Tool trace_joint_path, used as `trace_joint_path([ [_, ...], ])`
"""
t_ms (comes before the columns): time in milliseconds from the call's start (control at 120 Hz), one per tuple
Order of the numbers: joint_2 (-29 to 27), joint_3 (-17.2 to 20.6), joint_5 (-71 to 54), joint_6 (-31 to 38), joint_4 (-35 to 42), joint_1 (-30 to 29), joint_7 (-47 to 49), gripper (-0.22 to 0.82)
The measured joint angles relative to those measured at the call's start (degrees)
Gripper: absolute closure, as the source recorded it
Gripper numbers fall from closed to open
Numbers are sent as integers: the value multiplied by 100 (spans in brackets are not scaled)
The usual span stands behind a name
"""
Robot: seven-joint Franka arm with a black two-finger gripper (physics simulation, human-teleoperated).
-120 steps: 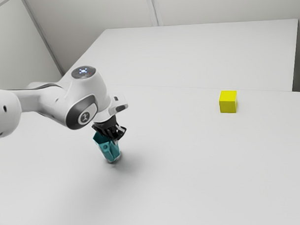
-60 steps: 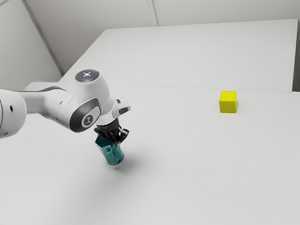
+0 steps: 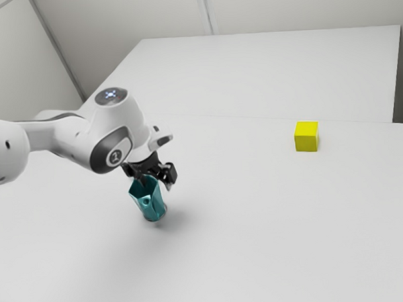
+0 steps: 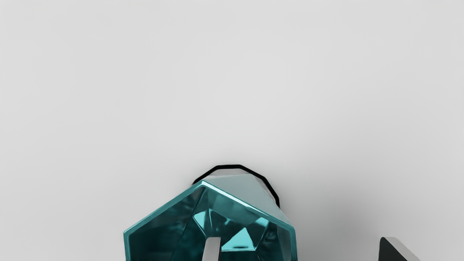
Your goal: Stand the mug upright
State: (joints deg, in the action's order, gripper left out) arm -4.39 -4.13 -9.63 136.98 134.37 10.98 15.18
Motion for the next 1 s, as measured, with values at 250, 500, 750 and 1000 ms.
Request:
trace_joint_path([
  [250,-137,69,124,-434,-480,-15,-16,6],
  [500,-117,550,383,-1455,-1361,-297,-30,3],
  [750,-29,736,529,-2482,-2389,-409,-78,2],
  [1000,178,735,568,-3547,-3465,-457,-108,2],
])
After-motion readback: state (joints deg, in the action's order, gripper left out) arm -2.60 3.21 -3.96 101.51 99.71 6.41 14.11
